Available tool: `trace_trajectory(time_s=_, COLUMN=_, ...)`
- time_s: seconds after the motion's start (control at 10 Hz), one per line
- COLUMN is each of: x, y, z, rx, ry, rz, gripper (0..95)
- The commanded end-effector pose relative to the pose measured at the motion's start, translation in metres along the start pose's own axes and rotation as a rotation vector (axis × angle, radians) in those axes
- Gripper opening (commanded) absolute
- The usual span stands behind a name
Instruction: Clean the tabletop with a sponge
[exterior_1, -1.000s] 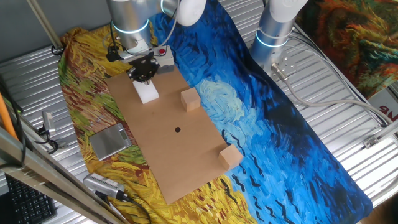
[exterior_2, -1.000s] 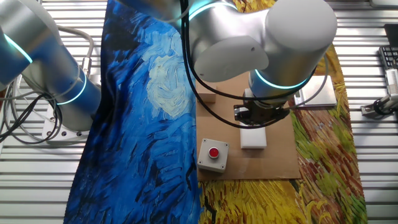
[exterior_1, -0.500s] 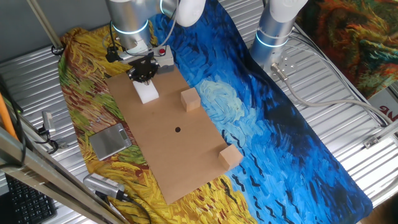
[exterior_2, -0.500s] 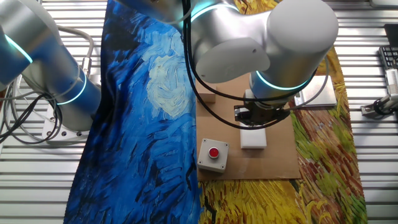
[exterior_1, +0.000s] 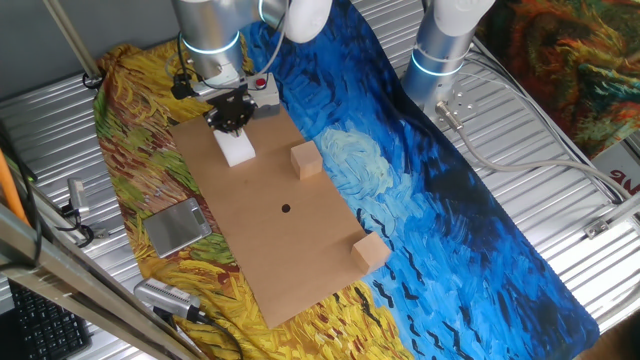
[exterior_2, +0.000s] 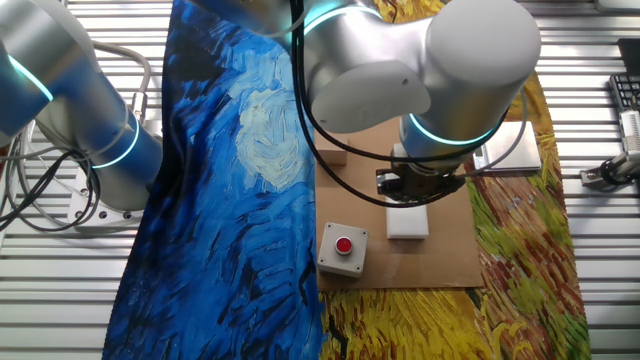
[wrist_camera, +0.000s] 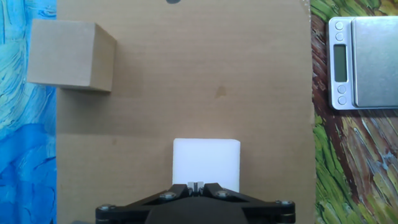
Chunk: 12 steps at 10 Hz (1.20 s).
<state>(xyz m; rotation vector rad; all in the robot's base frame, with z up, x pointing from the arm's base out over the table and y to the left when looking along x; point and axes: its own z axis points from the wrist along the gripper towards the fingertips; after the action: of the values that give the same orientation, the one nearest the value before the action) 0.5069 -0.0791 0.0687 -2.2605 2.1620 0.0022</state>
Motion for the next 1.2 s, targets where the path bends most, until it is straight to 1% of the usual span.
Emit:
trace_trajectory(time_s=0.1, x=0.0, y=-0.001, z=0.001, rx=0.001, ry=-0.003, rz=-0.006, gripper=57.0)
trace_trajectory(time_s=0.7, x=0.0, y=-0.003, z=0.006, rx=0.008, ry=-0.004, rz=0.0, gripper=57.0)
trace_trajectory(time_s=1.0, x=0.001, y=-0.006, z=0.013, rx=0.013, ry=-0.006, rz=0.017, gripper=57.0)
trace_trajectory(time_s=1.2, x=0.0, y=-0.013, z=0.011, rx=0.013, ry=-0.006, rz=0.019, gripper=57.0)
